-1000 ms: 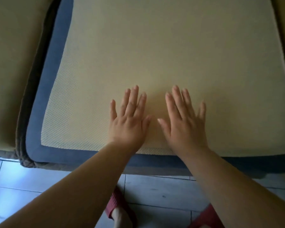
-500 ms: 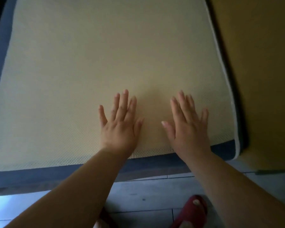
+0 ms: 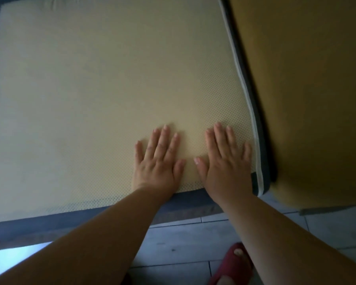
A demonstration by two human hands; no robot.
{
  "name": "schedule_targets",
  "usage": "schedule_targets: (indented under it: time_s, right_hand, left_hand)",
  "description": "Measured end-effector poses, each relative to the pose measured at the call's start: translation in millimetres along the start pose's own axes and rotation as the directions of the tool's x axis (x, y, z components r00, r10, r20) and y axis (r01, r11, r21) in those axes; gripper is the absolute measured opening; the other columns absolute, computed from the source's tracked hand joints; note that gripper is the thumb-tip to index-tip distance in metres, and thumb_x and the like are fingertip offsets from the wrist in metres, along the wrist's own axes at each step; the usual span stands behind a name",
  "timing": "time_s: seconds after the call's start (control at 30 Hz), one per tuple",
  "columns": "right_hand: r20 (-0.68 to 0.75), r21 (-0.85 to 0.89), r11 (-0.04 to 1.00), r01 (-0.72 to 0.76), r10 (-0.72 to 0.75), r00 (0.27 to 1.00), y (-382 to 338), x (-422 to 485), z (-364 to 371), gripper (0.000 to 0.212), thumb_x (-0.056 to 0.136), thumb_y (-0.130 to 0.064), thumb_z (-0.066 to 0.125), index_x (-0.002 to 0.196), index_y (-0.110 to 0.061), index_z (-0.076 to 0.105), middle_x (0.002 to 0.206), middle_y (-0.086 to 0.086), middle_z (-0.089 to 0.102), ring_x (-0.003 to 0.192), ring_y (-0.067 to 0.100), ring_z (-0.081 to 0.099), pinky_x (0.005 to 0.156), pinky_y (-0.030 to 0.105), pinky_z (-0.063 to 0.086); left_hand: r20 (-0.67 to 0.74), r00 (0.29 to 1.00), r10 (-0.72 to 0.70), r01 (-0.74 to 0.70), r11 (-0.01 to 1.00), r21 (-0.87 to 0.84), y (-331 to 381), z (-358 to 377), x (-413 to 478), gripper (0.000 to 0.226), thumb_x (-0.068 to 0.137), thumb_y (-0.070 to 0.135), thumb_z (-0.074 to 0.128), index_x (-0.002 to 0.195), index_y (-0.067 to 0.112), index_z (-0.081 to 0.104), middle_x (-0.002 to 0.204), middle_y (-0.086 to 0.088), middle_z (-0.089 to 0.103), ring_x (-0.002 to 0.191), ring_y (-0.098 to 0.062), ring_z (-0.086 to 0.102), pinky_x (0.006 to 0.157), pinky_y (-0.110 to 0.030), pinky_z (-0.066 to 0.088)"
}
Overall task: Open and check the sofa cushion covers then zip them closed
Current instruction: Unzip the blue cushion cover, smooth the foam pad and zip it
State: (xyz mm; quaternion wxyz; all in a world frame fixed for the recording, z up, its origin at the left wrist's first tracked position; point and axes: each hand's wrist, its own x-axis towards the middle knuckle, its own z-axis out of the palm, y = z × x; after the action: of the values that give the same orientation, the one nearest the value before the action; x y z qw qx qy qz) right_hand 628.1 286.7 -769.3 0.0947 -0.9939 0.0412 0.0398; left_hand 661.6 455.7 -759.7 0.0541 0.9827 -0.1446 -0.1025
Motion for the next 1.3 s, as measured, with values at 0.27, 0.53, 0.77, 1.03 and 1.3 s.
schedule_targets:
  time_s: [0.27,0.53,0.77,1.03,1.3]
  right_hand:
    - [-0.012,0.003,1.0,0.011,-0.011,1.0,0.8,0.8,2.9,0.069,0.098,-0.055,0.021,0.155,-0.017,0.018,0.164,0.005,0.012,0.151,0.026,0.007,0.117,0.057,0.008]
    - [0.132,-0.041,0.994,-0.099,0.104,0.986,-24.5,-1.9,-24.5,0.067,0.1,-0.05,0.027,0.157,-0.022,0.004,0.165,0.001,-0.006,0.15,0.024,-0.007,0.118,0.058,0.003]
    - [-0.089,0.227,0.931,0.285,-0.271,0.958,-161.7,-72.8,-4.7,0.054,0.09,-0.034,0.054,0.138,-0.015,0.038,0.162,0.011,0.018,0.149,0.03,0.014,0.113,0.061,0.011]
    - [0.013,-0.041,0.917,0.398,-0.397,0.918,-200.2,-104.8,50.7,0.051,0.068,-0.036,0.083,0.098,-0.017,0.046,0.161,0.019,0.017,0.148,0.04,0.011,0.107,0.072,0.01]
    - [0.043,-0.338,0.808,0.483,-0.499,0.866,-183.4,-105.4,85.2,0.1,0.036,-0.053,0.094,0.116,-0.025,0.042,0.162,0.019,-0.009,0.148,0.044,-0.004,0.109,0.073,-0.003]
  left_hand:
    - [0.007,1.0,-0.012,0.012,1.0,0.028,-0.4,0.8,-2.0,0.063,0.094,0.058,0.004,0.151,0.034,-0.008,0.157,0.01,-0.021,0.143,-0.009,-0.025,0.117,-0.046,-0.012]
    - [-0.014,0.998,0.061,-0.063,0.98,-0.191,-33.2,-28.3,-34.9,0.061,0.1,0.043,0.033,0.154,0.027,0.008,0.161,0.01,-0.002,0.147,-0.009,-0.006,0.119,-0.039,-0.006]
    - [-0.252,0.96,-0.12,0.059,0.97,-0.234,-134.8,-11.5,-135.4,0.027,0.093,0.028,0.043,0.118,0.017,0.038,0.16,-0.005,0.015,0.149,-0.022,0.003,0.116,-0.055,0.0]
    - [-0.232,0.973,0.01,-0.029,0.996,-0.079,-189.7,16.5,-187.5,0.033,0.077,0.013,0.072,0.09,0.014,0.042,0.158,-0.013,0.022,0.146,-0.034,0.014,0.11,-0.064,0.016]
    - [0.068,0.992,0.11,-0.12,0.979,0.167,-209.8,26.5,-182.9,0.045,0.08,0.049,0.068,0.105,0.024,0.04,0.147,-0.009,-0.044,0.136,-0.031,-0.04,0.106,-0.06,-0.016]
